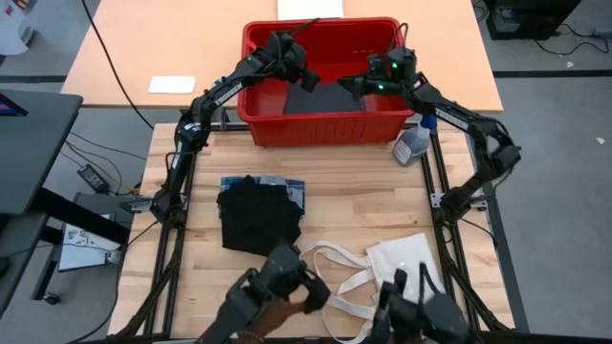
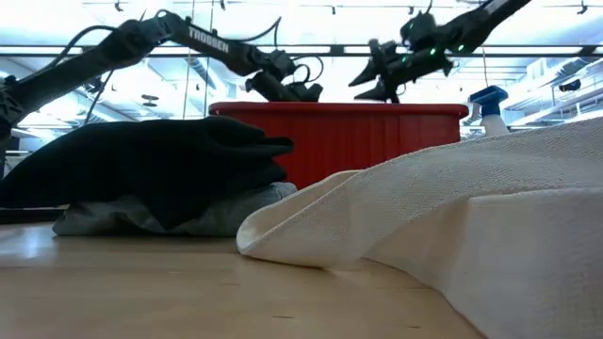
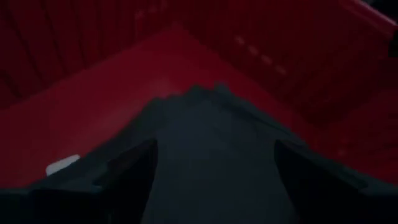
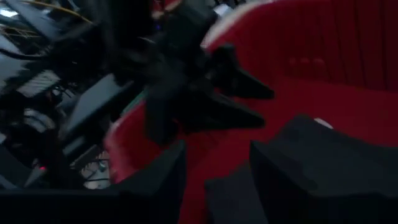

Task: Fold laundry
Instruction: Remove the dark blue shirt from the red organizer bin

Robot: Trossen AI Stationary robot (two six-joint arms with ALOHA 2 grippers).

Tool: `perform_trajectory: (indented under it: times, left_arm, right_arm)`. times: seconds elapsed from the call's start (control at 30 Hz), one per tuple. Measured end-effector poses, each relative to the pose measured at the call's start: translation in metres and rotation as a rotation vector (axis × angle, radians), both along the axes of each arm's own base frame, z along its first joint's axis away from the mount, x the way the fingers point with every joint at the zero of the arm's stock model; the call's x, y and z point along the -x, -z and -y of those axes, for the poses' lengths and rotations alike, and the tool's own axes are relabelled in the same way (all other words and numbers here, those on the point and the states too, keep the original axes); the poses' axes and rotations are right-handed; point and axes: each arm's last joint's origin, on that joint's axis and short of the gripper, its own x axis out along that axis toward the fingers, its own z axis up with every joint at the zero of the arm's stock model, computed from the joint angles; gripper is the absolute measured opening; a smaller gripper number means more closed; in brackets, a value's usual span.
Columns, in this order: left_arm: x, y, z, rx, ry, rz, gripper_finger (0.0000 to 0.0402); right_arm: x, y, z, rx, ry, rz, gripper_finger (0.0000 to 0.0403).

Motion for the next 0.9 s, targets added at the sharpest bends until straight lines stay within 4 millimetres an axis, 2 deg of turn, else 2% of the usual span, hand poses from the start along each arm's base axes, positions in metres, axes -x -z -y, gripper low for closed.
perform_trajectory:
  times: [0.2, 0.4, 0.57, 0.73, 0.8, 0.9]
  left_arm:
    - [0.014, 0.03, -0.024, 0.096, -0.074, -0.044, 0.0324]
    - [0.026, 0.06, -0.031, 0.237, -0.157, -0.16, 0.0325]
    - [0.026, 0.062, -0.025, 0.217, -0.083, -0.237, 0.0325]
    - [0.028, 0.081, -0.02, 0.241, -0.017, -0.31, 0.0325]
    - [0.032, 0.091, -0.019, 0.305, -0.057, -0.332, 0.0325]
    - [0.039, 0.096, -0.022, 0.397, -0.16, -0.324, 0.0325]
  right_arm:
    - [-0.012, 0.01, 0.044, 0.0, 0.021, -0.076, 0.0183]
    - [-0.016, 0.042, 0.083, -0.075, 0.05, -0.277, 0.0199]
    - [-0.013, 0.074, 0.1, -0.223, 0.038, -0.362, 0.0267]
    - [-0.008, 0.091, 0.106, -0.277, 0.135, -0.464, 0.0356]
    - [-0.004, 0.098, 0.107, -0.296, 0.183, -0.522, 0.0385]
    - [-0.001, 0.099, 0.105, -0.341, 0.202, -0.537, 0.0391]
